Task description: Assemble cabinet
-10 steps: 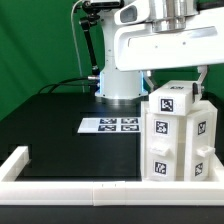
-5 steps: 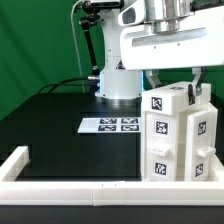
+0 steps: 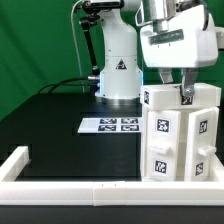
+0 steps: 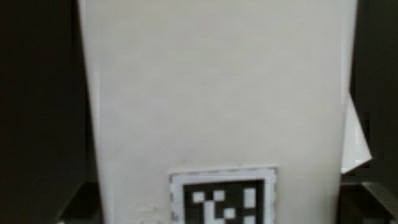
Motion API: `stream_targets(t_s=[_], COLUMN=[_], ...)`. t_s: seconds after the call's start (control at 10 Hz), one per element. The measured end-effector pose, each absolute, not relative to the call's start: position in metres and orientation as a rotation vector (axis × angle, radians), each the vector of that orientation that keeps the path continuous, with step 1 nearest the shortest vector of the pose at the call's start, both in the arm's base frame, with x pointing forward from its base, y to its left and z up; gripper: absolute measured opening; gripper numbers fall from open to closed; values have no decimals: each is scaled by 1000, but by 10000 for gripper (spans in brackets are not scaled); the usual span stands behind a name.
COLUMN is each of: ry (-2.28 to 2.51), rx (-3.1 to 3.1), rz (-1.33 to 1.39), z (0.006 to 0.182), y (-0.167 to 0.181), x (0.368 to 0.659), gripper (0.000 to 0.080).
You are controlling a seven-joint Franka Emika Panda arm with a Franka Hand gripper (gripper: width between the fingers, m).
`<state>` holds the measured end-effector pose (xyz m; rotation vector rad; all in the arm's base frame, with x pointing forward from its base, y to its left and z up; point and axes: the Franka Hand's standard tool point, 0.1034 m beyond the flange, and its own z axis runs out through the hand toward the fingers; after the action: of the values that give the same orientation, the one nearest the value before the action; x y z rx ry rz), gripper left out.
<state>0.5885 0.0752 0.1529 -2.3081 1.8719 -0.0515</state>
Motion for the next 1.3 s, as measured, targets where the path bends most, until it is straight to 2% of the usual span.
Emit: stream_targets(t_s=[0.7, 1.1, 1.2, 1.3], ry=[2408, 2465, 2453, 2427], rx=[-1676, -1555, -1559, -1564], rz=[31, 64, 67, 69], z=[154, 154, 158, 167], y=[72, 69, 71, 72], x=[587, 587, 588, 590], gripper=[556, 556, 731, 778])
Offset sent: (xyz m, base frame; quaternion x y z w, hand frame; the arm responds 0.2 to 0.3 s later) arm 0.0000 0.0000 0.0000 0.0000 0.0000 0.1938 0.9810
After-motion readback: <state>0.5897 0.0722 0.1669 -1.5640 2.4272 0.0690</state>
